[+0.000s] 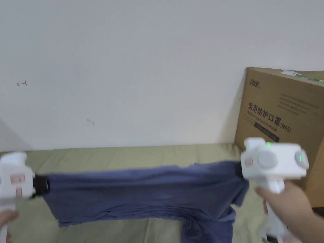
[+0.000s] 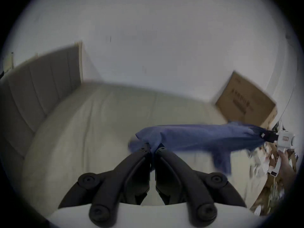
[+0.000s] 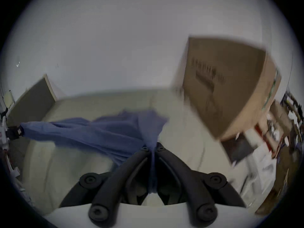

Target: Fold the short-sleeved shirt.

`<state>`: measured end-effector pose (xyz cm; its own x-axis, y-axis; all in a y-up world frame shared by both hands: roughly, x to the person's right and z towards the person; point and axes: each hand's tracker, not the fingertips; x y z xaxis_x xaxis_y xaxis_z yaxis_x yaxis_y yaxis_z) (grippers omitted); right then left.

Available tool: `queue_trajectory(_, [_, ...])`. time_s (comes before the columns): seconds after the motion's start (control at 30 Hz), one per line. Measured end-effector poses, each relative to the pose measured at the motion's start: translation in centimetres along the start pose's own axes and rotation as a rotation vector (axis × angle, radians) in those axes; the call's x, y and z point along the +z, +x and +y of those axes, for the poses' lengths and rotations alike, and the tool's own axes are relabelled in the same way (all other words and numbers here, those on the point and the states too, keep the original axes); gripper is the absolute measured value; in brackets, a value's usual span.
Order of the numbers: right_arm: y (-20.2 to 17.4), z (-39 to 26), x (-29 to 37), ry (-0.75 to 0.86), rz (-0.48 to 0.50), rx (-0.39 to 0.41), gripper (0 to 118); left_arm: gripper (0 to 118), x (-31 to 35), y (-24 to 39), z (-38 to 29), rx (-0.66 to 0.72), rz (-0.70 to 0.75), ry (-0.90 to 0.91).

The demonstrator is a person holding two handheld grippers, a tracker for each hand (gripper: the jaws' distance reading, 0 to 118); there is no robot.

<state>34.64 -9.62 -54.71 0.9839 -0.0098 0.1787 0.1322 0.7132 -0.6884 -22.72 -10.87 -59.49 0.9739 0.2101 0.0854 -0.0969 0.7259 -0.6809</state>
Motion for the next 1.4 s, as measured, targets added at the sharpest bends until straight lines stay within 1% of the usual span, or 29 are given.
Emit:
queue_trajectory(0.07, [0.6,-7.0,-2.1,-0.145,0.0,0.016,0,4,-1.7,-1.4,-6.0,-0.023,0.023,-0.124])
queue_trajectory(0.17, [2.7,-15.7,-2.9,-0.277,0.014,0.027,0,4,-2.1,-3.8,-13.4,0.027,0.026,-0.256])
queue_trajectory(0.2, [3.5,-18.0,-2.2,-0.299,0.029,-0.003,0,4,-1.7,-4.5,-15.3,0.072,0.006,-0.298])
queue_trajectory(0.27, [5.3,-21.6,-0.6,-0.338,0.09,-0.058,0,4,-0.3,-5.6,-18.4,0.039,-0.001,-0.325])
queue_trajectory(0.3, [6.2,-23.0,0.4,-0.354,0.105,-0.063,0,4,0.7,-6.0,-19.5,0.026,-0.015,-0.335])
queue_trajectory(0.37, [7.3,-25.0,2.8,-0.359,0.117,-0.019,0,4,2.7,-6.3,-21.3,-0.021,-0.026,-0.368])
queue_trajectory(0.4, [7.0,-25.8,5.1,-0.36,0.124,0.007,0,4,4.0,-6.2,-22.3,-0.03,-0.028,-0.383])
queue_trajectory(0.43, [6.9,-26.6,7.1,-0.362,0.132,0.012,0,4,5.1,-6.4,-22.9,-0.032,-0.047,-0.404])
queue_trajectory(0.53, [7.8,-28.5,9.4,-0.409,0.149,-0.008,0,4,8.1,-5.9,-24.4,-0.024,-0.068,-0.47])
queue_trajectory(0.6, [7.6,-29.9,10.6,-0.44,0.148,-0.006,0,4,9.4,-6.0,-25.1,-0.026,-0.078,-0.489])
queue_trajectory(0.67, [7.5,-30.8,11.5,-0.441,0.15,-0.001,6,4,10.2,-5.9,-25.7,-0.022,-0.091,-0.492])
queue_trajectory(0.73, [7.3,-31.4,12.0,-0.431,0.146,0.004,8,5,11.0,-6.0,-26.1,-0.002,-0.106,-0.469])
queue_trajectory(0.77, [7.2,-31.5,12.1,-0.433,0.141,-0.001,12,8,11.3,-6.1,-26.2,0.012,-0.111,-0.446])
queue_trajectory(0.8, [7.2,-31.7,12.3,-0.43,0.139,-0.017,15,13,11.4,-6.1,-26.5,0.017,-0.105,-0.437])
queue_trajectory(0.83, [7.3,-31.7,12.5,-0.421,0.142,-0.047,20,24,11.7,-6.1,-26.7,0.026,-0.092,-0.429])
queue_trajectory(0.87, [7.3,-31.7,12.8,-0.415,0.138,-0.075,26,38,11.9,-6.2,-27.0,0.038,-0.087,-0.427])
queue_trajectory(0.9, [7.4,-31.6,13.1,-0.405,0.138,-0.106,33,56,12.1,-6.3,-27.2,0.049,-0.094,-0.424])
queue_trajectory(0.93, [7.4,-31.6,13.5,-0.39,0.133,-0.123,51,83,12.4,-5.9,-27.2,0.056,-0.096,-0.425])
queue_trajectory(0.97, [7.6,-31.4,13.7,-0.386,0.124,-0.13,71,101,12.7,-5.6,-27.4,0.057,-0.096,-0.421])
queue_trajectory(1.0, [7.6,-31.3,14.2,-0.37,0.125,-0.139,88,114,13.1,-5.3,-27.4,0.052,-0.093,-0.407])
queue_trajectory(1.03, [7.5,-31.2,14.6,-0.342,0.134,-0.144,102,118,13.5,-5.1,-27.2,0.041,-0.093,-0.384])
queue_trajectory(1.07, [7.3,-30.9,15.1,-0.312,0.143,-0.145,108,118,13.9,-4.9,-27.0,0.029,-0.1,-0.335])
queue_trajectory(1.17, [6.5,-29.7,16.7,-0.257,0.17,-0.138,109,118,15.0,-3.9,-25.8,0.05,-0.12,-0.257])
queue_trajectory(1.23, [5.6,-28.7,17.5,-0.221,0.185,-0.133,109,115,16.1,-2.7,-24.5,0.053,-0.145,-0.191])
queue_trajectory(1.27, [5.0,-28.1,18.0,-0.197,0.198,-0.134,105,108,16.6,-2.0,-23.8,0.043,-0.171,-0.166])
queue_trajectory(1.3, [4.4,-27.5,18.6,-0.149,0.206,-0.149,94,93,17.3,-1.1,-23.1,0.029,-0.172,-0.11])
queue_trajectory(1.33, [4.0,-27.0,19.1,-0.091,0.219,-0.17,64,57,17.7,-0.4,-22.4,0.019,-0.176,-0.059])
queue_trajectory(1.37, [3.6,-26.2,19.5,-0.039,0.241,-0.197,37,24,18.1,0.4,-21.5,-0.003,-0.187,-0.02])
queue_trajectory(1.4, [3.1,-25.5,19.6,-0.013,0.266,-0.211,10,1,18.2,1.2,-20.8,-0.033,-0.185,0.002])
